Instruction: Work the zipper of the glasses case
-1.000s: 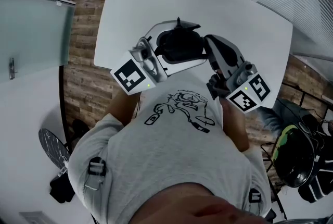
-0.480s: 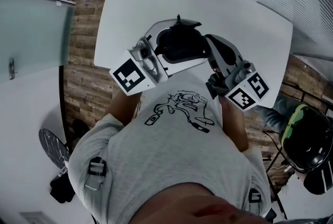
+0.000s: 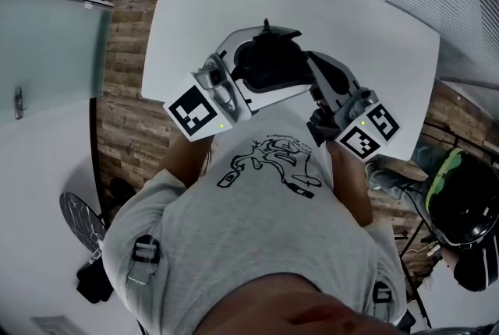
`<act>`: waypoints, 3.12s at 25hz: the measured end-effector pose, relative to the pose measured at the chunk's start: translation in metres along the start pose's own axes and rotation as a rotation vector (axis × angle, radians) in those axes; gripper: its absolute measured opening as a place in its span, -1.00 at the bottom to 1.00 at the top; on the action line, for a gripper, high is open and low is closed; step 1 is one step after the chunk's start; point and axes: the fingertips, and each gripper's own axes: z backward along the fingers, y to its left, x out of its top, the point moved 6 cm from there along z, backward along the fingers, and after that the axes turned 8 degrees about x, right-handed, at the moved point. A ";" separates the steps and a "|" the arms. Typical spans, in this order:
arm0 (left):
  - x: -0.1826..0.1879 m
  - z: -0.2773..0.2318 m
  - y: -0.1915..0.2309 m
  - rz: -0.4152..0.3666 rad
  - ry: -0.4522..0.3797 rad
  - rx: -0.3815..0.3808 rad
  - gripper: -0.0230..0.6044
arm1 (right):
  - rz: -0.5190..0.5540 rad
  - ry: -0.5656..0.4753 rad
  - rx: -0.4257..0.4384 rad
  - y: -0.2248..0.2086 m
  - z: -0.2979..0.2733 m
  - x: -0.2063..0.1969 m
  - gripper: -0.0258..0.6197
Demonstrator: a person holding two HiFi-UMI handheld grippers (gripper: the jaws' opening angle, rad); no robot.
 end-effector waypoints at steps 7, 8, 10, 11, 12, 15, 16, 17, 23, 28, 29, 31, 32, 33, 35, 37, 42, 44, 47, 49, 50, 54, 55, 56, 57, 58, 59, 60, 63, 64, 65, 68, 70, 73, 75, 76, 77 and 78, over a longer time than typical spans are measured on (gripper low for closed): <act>-0.002 0.000 0.000 0.018 -0.001 0.000 -0.12 | -0.040 0.007 0.018 -0.005 -0.001 -0.009 -0.90; -0.002 0.000 0.000 0.016 0.000 -0.002 -0.12 | -0.042 0.008 0.019 -0.005 -0.001 -0.009 -0.90; -0.002 0.001 0.000 0.017 0.002 -0.004 -0.12 | -0.043 0.014 0.024 -0.005 -0.002 -0.010 -0.90; -0.002 0.001 0.000 0.020 0.002 -0.003 -0.12 | -0.044 0.018 0.027 -0.005 -0.002 -0.010 -0.90; -0.003 0.002 0.001 0.025 0.001 -0.001 -0.12 | -0.044 0.022 0.030 -0.006 -0.003 -0.010 -0.90; -0.002 0.003 0.003 0.054 -0.014 0.007 -0.12 | -0.045 0.040 0.037 -0.006 -0.004 -0.012 -0.90; -0.002 0.002 0.004 0.061 -0.022 0.008 -0.12 | -0.046 0.046 0.039 -0.006 -0.004 -0.013 -0.90; -0.001 0.002 0.003 0.062 -0.026 0.008 -0.12 | -0.048 0.051 0.042 -0.006 -0.005 -0.014 -0.90; -0.001 -0.001 0.004 0.071 -0.035 0.010 -0.12 | -0.090 0.056 0.063 -0.008 -0.006 -0.018 -0.90; -0.001 -0.002 0.006 0.095 -0.057 0.012 -0.12 | -0.113 0.057 0.076 -0.009 -0.006 -0.020 -0.89; -0.001 -0.003 0.006 0.097 -0.059 0.013 -0.12 | -0.119 0.056 0.077 -0.010 -0.006 -0.021 -0.89; -0.001 -0.004 0.006 0.100 -0.060 0.015 -0.12 | -0.126 0.056 0.079 -0.011 -0.006 -0.021 -0.89; -0.002 -0.004 0.007 0.102 -0.061 0.018 -0.12 | -0.129 0.056 0.081 -0.011 -0.006 -0.022 -0.89; -0.002 -0.004 0.007 0.107 -0.063 0.020 -0.12 | -0.133 0.057 0.083 -0.011 -0.007 -0.022 -0.89; -0.001 -0.003 0.008 0.117 -0.070 0.026 -0.12 | -0.140 0.057 0.087 -0.011 -0.007 -0.023 -0.89; -0.001 -0.004 0.009 0.121 -0.077 0.028 -0.12 | -0.152 0.056 0.093 -0.011 -0.008 -0.025 -0.89; 0.000 -0.004 0.009 0.132 -0.086 0.031 -0.12 | -0.170 0.053 0.101 -0.010 -0.009 -0.028 -0.88; 0.001 -0.005 0.009 0.138 -0.090 0.029 -0.12 | -0.181 0.048 0.102 -0.009 -0.009 -0.029 -0.88; 0.002 -0.006 0.010 0.146 -0.096 0.028 -0.12 | -0.195 0.038 0.102 -0.008 -0.008 -0.030 -0.88; 0.002 -0.006 0.011 0.148 -0.103 0.032 -0.12 | -0.202 0.038 0.108 -0.009 -0.009 -0.029 -0.88; 0.002 -0.006 0.011 0.148 -0.105 0.035 -0.12 | -0.207 0.037 0.111 -0.009 -0.009 -0.030 -0.88; -0.002 -0.008 0.011 0.140 -0.102 0.046 -0.12 | -0.238 0.028 0.119 -0.012 -0.009 -0.032 -0.88; -0.002 -0.008 0.011 0.141 -0.101 0.048 -0.12 | -0.239 0.027 0.118 -0.013 -0.008 -0.033 -0.88; -0.003 -0.008 0.011 0.143 -0.101 0.051 -0.12 | -0.233 0.026 0.114 -0.013 -0.008 -0.033 -0.88; -0.003 -0.007 0.011 0.145 -0.101 0.054 -0.12 | -0.224 0.025 0.109 -0.013 -0.008 -0.033 -0.87; -0.004 -0.007 0.012 0.147 -0.101 0.058 -0.12 | -0.215 0.022 0.103 -0.014 -0.007 -0.033 -0.86; -0.005 -0.007 0.012 0.149 -0.100 0.062 -0.12 | -0.208 0.019 0.098 -0.014 -0.007 -0.033 -0.85; -0.005 -0.007 0.012 0.151 -0.099 0.065 -0.12 | -0.205 0.015 0.093 -0.015 -0.006 -0.033 -0.84; -0.004 -0.006 0.011 0.154 -0.100 0.073 -0.12 | -0.207 0.009 0.085 -0.014 -0.005 -0.033 -0.81; -0.003 -0.005 0.011 0.154 -0.100 0.075 -0.12 | -0.207 0.009 0.083 -0.014 -0.005 -0.033 -0.80; -0.002 -0.005 0.011 0.153 -0.098 0.077 -0.12 | -0.205 0.009 0.082 -0.014 -0.005 -0.032 -0.79; -0.004 -0.005 0.012 0.143 -0.081 0.089 -0.12 | -0.182 0.015 0.067 -0.015 -0.002 -0.031 -0.78; -0.006 -0.004 0.013 0.141 -0.069 0.100 -0.12 | -0.154 0.024 0.044 -0.017 0.001 -0.030 -0.79; -0.007 -0.001 0.015 0.145 -0.063 0.118 -0.12 | -0.120 0.033 0.007 -0.021 0.006 -0.029 -0.77; -0.008 0.002 0.017 0.145 -0.058 0.133 -0.12 | -0.098 0.035 -0.016 -0.022 0.009 -0.028 -0.75; -0.009 0.003 0.018 0.145 -0.055 0.140 -0.12 | -0.085 0.036 -0.028 -0.023 0.011 -0.027 -0.75; -0.009 0.004 0.018 0.144 -0.051 0.147 -0.12 | -0.068 0.035 -0.041 -0.023 0.012 -0.026 -0.75; -0.010 0.005 0.019 0.144 -0.046 0.154 -0.12 | -0.048 0.036 -0.056 -0.024 0.014 -0.024 -0.75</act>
